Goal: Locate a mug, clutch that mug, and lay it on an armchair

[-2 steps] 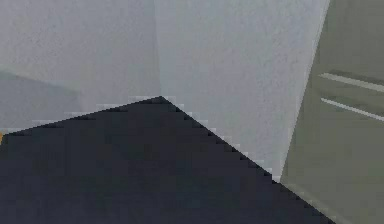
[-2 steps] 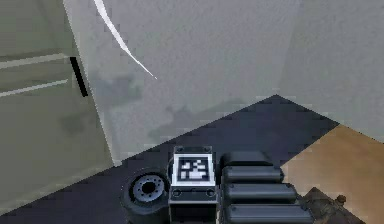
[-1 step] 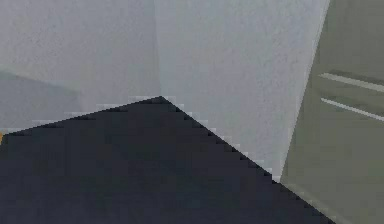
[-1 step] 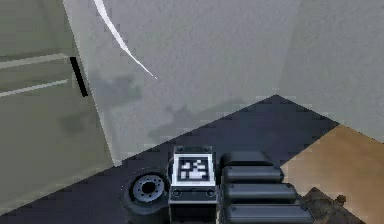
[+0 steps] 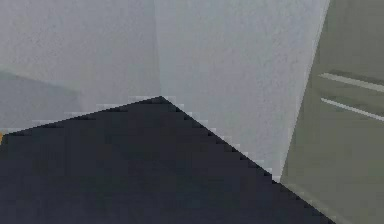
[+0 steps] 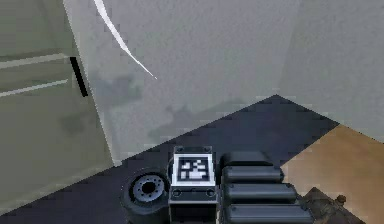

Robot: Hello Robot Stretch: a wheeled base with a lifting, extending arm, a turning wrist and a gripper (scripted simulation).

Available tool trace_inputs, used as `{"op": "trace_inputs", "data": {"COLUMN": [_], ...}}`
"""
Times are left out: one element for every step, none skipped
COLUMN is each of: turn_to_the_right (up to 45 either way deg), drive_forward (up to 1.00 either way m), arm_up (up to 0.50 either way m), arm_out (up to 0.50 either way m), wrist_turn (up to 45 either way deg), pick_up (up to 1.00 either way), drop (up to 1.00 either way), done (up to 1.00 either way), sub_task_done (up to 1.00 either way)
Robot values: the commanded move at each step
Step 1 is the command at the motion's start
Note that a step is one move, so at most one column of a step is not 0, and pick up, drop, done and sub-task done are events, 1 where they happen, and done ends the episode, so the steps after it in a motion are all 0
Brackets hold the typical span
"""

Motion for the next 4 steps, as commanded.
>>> {"op": "trace_inputs", "data": {"turn_to_the_right": [42.0,-42.0,0.0,-45.0], "drive_forward": [0.00,0.00,0.50,0.00], "arm_up": [0.00,0.00,0.00,0.00], "arm_out": [0.00,0.00,0.00,0.00], "wrist_turn": [0.0,0.0,0.0,0.0], "pick_up": [0.00,0.00,0.00,0.00], "drop": [0.00,0.00,0.00,0.00], "done": [0.00,0.00,0.00,0.00], "sub_task_done": [0.00,0.00,0.00,0.00]}}
